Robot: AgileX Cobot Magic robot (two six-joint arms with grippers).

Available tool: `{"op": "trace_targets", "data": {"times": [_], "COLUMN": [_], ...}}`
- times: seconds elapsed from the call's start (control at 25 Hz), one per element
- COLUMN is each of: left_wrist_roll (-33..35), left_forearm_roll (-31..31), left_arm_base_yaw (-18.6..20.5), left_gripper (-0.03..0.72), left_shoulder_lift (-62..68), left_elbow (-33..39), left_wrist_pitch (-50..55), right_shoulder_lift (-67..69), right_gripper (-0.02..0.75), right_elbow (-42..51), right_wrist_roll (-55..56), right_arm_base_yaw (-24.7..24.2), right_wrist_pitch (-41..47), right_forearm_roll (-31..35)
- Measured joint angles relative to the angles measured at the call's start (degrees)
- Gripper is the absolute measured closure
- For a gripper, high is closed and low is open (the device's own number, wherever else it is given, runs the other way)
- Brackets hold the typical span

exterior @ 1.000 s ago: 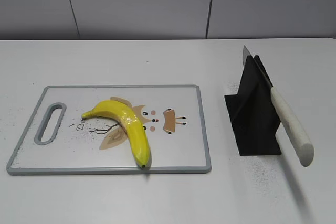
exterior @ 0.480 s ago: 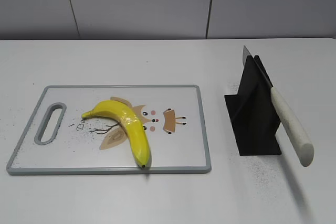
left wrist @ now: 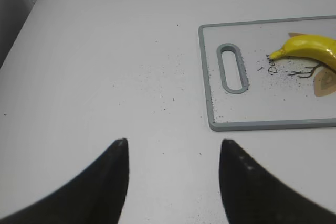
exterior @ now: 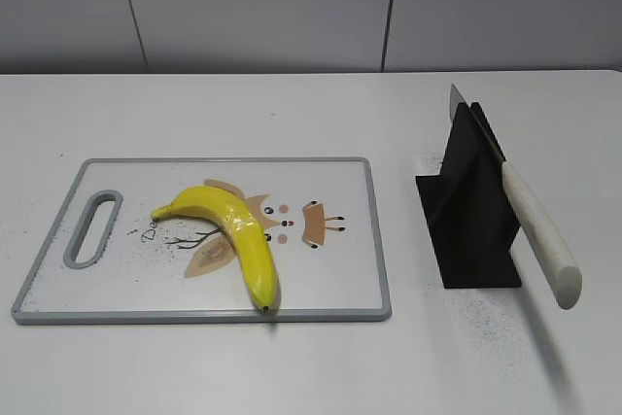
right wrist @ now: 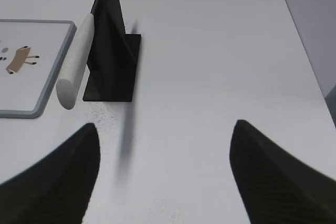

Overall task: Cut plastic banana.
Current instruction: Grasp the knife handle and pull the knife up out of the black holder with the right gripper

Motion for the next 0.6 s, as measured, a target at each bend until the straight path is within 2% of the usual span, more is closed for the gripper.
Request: {"op": "trace_targets", "data": {"times": [0.28,0.6], "left_wrist_roll": [0.0,0.0], "left_forearm_roll": [0.0,0.0], "left_arm_base_yaw": [0.0,0.0], "left_gripper": [0.174,0.174], "left_shoulder_lift": [0.0,0.0], "left_elbow": [0.0,0.0], "left_wrist_pitch": [0.0,0.0], "right_shoulder_lift": [4.56,22.03], "right_gripper": [0.157,0.157], "right_elbow": [-2.03,-10.06], "right_wrist_roll": [0.0,0.66], "right_arm_base_yaw": [0.0,0.0], "right_wrist_pitch": [-0.17,3.98], "right_forearm_roll": [-2.82,-2.7]}}
